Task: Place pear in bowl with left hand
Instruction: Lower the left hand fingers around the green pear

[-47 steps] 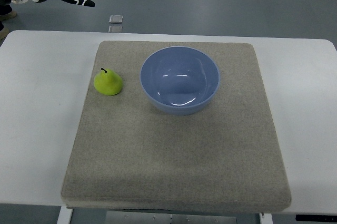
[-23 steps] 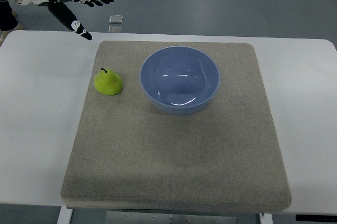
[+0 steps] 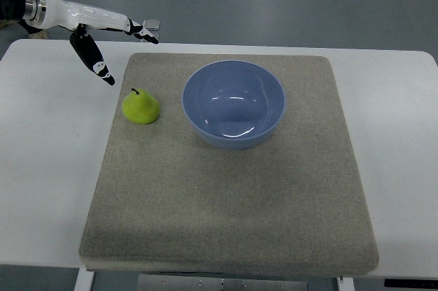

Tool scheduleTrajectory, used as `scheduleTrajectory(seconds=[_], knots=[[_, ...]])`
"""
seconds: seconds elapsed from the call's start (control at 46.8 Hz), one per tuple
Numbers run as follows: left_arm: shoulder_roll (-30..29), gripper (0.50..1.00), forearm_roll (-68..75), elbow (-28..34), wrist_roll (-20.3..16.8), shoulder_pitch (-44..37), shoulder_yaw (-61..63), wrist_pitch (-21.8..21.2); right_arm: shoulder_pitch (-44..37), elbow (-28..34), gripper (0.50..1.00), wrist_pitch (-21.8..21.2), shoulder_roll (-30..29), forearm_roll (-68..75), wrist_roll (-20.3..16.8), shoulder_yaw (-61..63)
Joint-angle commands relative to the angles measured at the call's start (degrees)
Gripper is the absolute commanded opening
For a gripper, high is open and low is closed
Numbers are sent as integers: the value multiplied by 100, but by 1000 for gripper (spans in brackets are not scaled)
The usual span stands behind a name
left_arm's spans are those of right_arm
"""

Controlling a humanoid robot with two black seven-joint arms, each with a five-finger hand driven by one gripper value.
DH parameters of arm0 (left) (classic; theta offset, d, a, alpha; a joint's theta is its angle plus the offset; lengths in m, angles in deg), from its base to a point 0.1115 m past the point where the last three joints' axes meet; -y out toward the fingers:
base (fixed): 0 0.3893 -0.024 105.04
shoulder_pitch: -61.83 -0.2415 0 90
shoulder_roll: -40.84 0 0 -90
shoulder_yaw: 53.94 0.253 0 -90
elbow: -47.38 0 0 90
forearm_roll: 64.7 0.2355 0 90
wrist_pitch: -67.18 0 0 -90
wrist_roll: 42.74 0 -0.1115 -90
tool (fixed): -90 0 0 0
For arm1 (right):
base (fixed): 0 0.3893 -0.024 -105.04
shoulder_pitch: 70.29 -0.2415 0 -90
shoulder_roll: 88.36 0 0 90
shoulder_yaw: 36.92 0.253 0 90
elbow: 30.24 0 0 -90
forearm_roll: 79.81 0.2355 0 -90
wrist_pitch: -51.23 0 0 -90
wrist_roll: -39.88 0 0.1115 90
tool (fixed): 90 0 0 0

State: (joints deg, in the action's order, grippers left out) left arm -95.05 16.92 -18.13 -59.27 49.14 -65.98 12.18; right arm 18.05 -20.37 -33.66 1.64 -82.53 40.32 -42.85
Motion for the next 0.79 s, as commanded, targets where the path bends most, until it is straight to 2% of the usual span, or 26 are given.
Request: scheduleTrajectory(seconds=[0.0,0.769], knots=[[1,975,161,-67,0,-93,0,0,0,-2,924,7,0,0,0,-5],[476,975,1216,-58,0,-647,-9,-212,0,-2,924,-1,0,0,0,-5]])
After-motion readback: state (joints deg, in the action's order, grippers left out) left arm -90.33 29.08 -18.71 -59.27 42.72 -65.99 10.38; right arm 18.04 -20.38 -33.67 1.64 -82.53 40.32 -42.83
